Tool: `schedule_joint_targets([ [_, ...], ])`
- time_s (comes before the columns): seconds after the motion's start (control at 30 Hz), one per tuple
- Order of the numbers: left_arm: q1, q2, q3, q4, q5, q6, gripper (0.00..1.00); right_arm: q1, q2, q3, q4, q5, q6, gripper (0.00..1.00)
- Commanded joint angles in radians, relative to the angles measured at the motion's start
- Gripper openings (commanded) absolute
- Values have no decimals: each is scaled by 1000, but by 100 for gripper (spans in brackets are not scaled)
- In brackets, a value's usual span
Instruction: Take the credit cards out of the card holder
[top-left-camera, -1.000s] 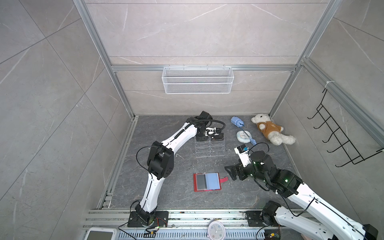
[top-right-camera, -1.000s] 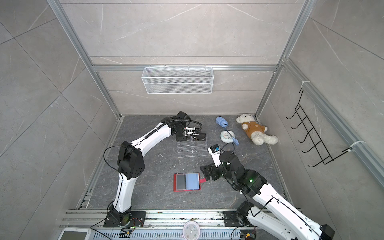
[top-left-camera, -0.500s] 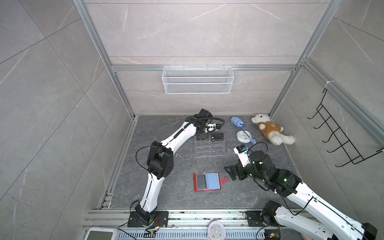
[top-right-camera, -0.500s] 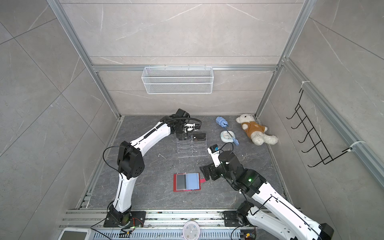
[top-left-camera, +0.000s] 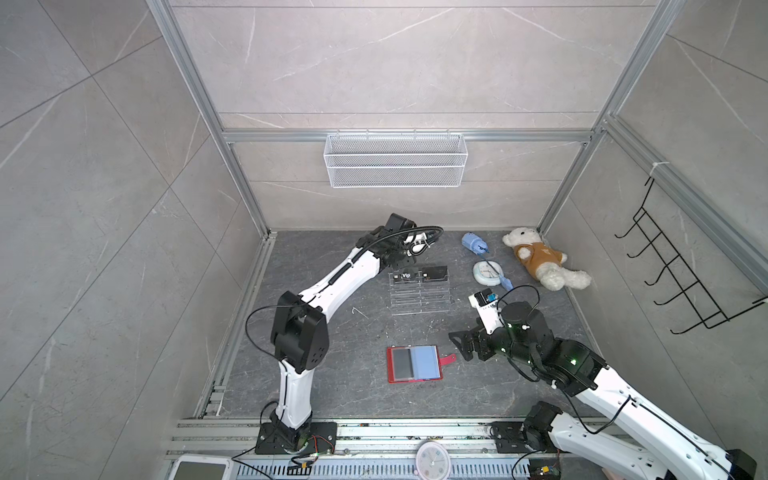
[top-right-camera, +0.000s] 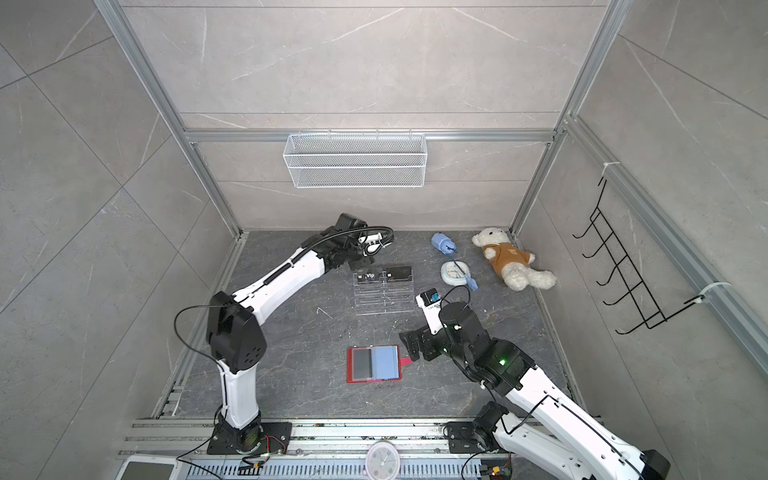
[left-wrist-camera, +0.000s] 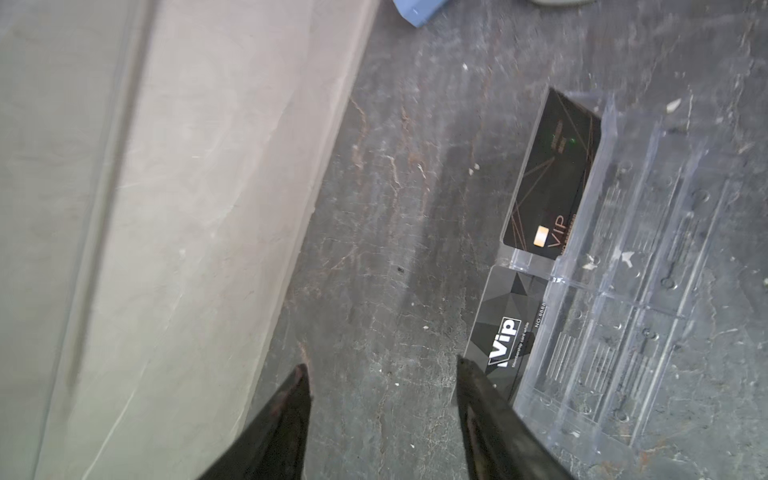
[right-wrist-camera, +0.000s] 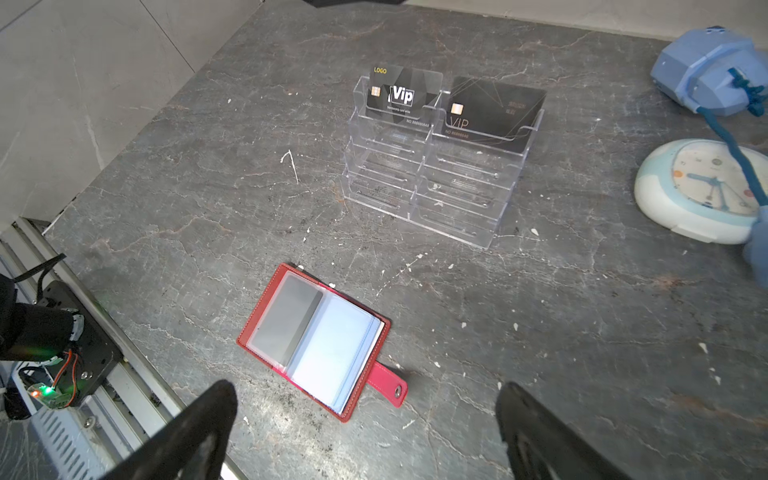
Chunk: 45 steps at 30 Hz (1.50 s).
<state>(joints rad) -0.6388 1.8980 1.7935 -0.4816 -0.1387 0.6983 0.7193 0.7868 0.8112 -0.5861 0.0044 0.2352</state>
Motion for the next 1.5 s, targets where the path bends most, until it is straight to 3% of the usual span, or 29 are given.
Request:
schedule_joint_targets([
  [0.0, 6, -200, -86, 188, 29, -222, 68, 0, -42, -20, 19, 18, 26, 100],
  [0.33, 4, -659, -540, 286, 175, -648, 83, -1, -101, -38, 9, 23, 97, 100],
  [0.5, 3, -854, -722, 218, 195, -824, 87, 0, -116, -59, 22, 5, 125, 100],
  [0.7, 2, -1017, -897, 137, 233, -1077, 92, 0, -127, -104, 75, -17, 172, 100],
  [0.87, 1, -1080, -1033, 137, 286, -1274, 95, -1, -76, -142, 149, -121, 216, 98],
  [0.97, 1, -1087, -1130, 203, 343, -1390, 95, -1, -16, -163, 186, -184, 247, 89],
  [1.13, -17, -1066, -1300, 377, 418, -1588, 93, 0, 60, -221, 294, -264, 299, 65],
  [1.3, -61, -1006, -1421, 525, 429, -1767, 87, -1, 141, -275, 394, -297, 344, 37],
  [1.47, -112, -920, -1475, 653, 422, -1873, 83, -1, 268, -311, 490, -340, 375, 21],
])
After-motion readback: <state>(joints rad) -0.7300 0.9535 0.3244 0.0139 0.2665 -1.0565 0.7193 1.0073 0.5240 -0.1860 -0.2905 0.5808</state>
